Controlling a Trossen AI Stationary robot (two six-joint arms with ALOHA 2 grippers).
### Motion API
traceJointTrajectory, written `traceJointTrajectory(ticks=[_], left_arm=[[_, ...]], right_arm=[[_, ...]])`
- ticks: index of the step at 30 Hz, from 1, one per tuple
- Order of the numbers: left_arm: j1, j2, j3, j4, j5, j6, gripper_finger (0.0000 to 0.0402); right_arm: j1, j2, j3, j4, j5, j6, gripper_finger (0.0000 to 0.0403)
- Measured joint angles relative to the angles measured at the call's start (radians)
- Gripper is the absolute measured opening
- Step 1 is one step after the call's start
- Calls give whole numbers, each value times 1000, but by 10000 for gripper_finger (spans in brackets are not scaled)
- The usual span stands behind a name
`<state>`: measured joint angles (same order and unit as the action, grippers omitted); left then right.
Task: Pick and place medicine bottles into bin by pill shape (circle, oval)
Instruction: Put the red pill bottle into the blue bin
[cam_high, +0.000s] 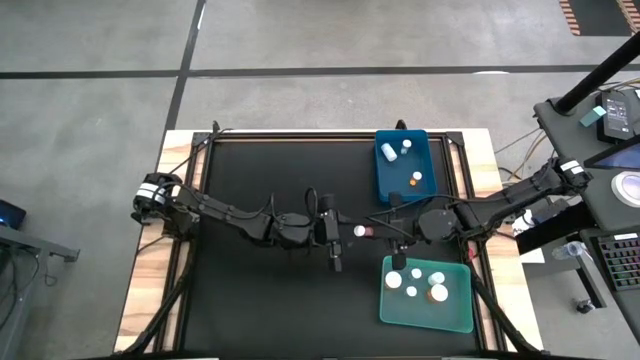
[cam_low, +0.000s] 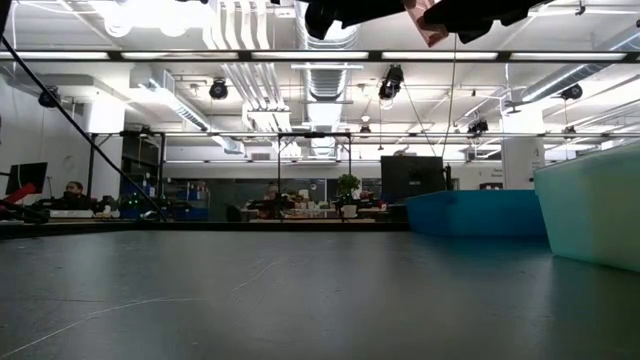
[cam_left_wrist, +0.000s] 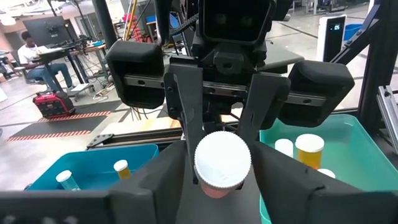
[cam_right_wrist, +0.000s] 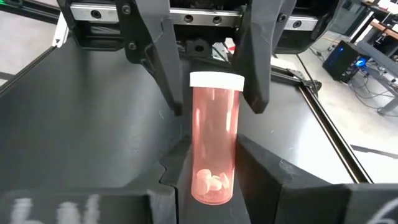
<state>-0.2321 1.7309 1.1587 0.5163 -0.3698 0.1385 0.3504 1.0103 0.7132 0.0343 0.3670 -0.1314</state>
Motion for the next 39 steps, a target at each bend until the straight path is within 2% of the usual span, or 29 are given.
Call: traceJointTrajectory(ticks=[8, 14, 18, 23, 26, 33, 39], left_arm=[[-7, -28, 0, -71, 0, 52, 187], [-27, -103, 0, -268, 0, 43, 187], [-45, -157, -1, -404, -6, -37, 187], [-75, -194, -2, -557, -10, -144, 187], [-96, -196, -3, -641, -21, -185, 187], [-144, -198, -34, -718, -32, -179, 187], [-151, -262, -138, -701, -62, -158, 187]], right_arm=[[-3, 0, -12, 5, 0, -40, 104], [-35, -1, -24, 8, 0, -44, 104], [-75, -1, -37, 1, 25, -8, 104], [-146, -2, -38, -114, 186, 122, 104], [-199, -2, -38, -200, 229, 234, 104], [-317, -1, 13, -483, 232, 565, 104], [-421, 2, 69, -609, 193, 719, 104]])
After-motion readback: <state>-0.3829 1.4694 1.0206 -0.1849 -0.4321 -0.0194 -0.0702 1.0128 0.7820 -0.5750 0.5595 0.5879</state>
